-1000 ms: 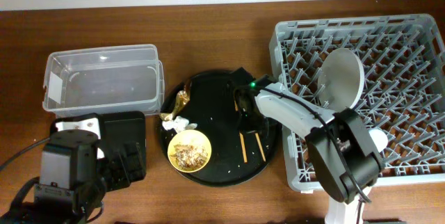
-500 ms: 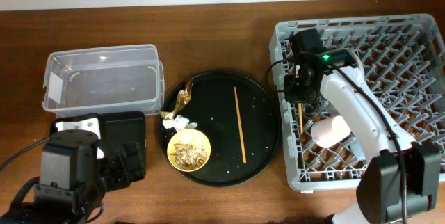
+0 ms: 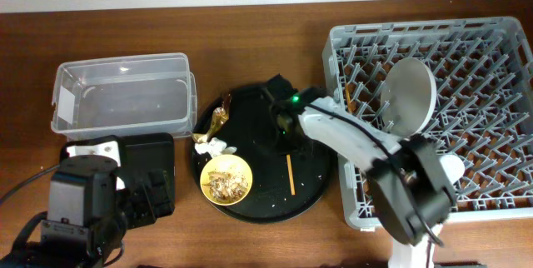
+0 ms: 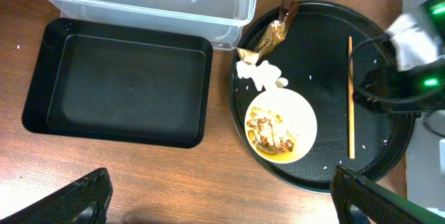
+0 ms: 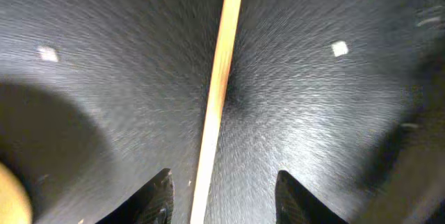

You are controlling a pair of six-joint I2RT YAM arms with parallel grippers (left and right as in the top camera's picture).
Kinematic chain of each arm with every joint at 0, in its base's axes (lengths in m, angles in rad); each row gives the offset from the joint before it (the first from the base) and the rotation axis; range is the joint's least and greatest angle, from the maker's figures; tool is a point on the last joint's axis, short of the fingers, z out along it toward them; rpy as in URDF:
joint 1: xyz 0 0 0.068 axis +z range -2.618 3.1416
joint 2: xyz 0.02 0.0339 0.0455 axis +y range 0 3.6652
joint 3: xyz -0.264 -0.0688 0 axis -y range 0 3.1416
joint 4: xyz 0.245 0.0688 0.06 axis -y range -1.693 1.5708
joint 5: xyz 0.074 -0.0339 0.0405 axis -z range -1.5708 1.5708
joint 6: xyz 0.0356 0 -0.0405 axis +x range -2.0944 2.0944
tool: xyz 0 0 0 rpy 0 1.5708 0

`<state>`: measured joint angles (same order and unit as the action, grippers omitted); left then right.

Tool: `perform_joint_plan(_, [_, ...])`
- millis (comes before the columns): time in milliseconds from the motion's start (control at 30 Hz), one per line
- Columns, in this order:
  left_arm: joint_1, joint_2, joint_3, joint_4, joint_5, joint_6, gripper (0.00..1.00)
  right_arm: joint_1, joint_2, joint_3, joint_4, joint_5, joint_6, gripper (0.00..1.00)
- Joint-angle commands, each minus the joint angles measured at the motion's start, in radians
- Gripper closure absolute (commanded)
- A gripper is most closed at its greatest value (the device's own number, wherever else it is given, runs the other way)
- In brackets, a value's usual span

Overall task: Sort waste into correct bins and load items into the dishwasher rack
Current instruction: 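Move the right gripper to the wooden chopsticks and grasp them, then insert the chopsticks upright into the dish rack with the right gripper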

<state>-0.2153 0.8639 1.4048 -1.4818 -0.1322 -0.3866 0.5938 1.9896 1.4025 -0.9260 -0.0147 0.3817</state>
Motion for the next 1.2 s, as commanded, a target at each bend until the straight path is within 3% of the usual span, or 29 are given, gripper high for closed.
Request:
perform_joint_plan(0, [0.003, -0.001, 0.007, -0.001, -0.015, -0.01, 0.0, 0.003, 0.092, -0.01, 0.0, -0.027, 0.024, 0.79])
perform_joint_plan(67, [0.003, -0.001, 0.007, -0.001, -0.015, -0.01, 0.0, 0.002, 0.104, -0.01, 0.003, -0.027, 0.047, 0.96])
perform_joint_plan(233, [0.003, -0.001, 0.007, -0.001, -0.015, -0.01, 0.0, 0.0, -0.008, 0.015, -0.041, -0.007, 0.047, 0.96])
perform_joint_plan(367, [0.003, -0.001, 0.007, -0.001, -0.015, -0.01, 0.0, -0.024, -0.284, 0.024, -0.058, 0.135, 0.046, 0.96])
perform_joint_plan(467, [0.003, -0.002, 0.007, -0.001, -0.015, -0.01, 0.0, -0.155, -0.477, 0.024, -0.073, 0.24, -0.011, 0.96])
perform_joint_plan(667, [0.003, -0.001, 0.007, -0.001, -0.015, -0.01, 0.0, -0.352, -0.356, -0.012, -0.08, 0.227, -0.143, 0.96])
perform_joint_plan(767, [0.003, -0.002, 0.007, -0.001, -0.015, -0.01, 0.0, -0.369, -0.317, -0.012, -0.08, 0.074, -0.21, 0.96])
perform_joint_plan(833, [0.003, -0.001, 0.007, -0.001, -0.015, -0.01, 0.0, -0.365, -0.342, -0.011, -0.086, 0.078, -0.209, 0.64])
perform_joint_plan(867, [0.003, -0.002, 0.007, -0.001, -0.015, -0.01, 0.0, -0.365, -0.371, -0.01, -0.097, 0.078, -0.209, 0.58])
perform_joint_plan(1067, [0.003, -0.001, 0.007, -0.001, -0.015, -0.01, 0.0, -0.298, -0.827, -0.005, -0.183, -0.071, -0.209, 0.47])
perform_joint_plan(1100, [0.003, -0.001, 0.007, -0.001, -0.015, -0.01, 0.0, -0.269, -0.91, -0.005, -0.195, -0.104, -0.209, 0.36])
perform_joint_plan(1133, [0.003, -0.001, 0.007, -0.001, -0.015, -0.01, 0.0, -0.242, -0.982, -0.005, -0.208, -0.117, -0.209, 0.02])
perform_joint_plan(1167, [0.003, -0.001, 0.007, -0.001, -0.015, -0.01, 0.0, -0.219, -1.044, -0.005, -0.229, -0.117, -0.209, 0.02])
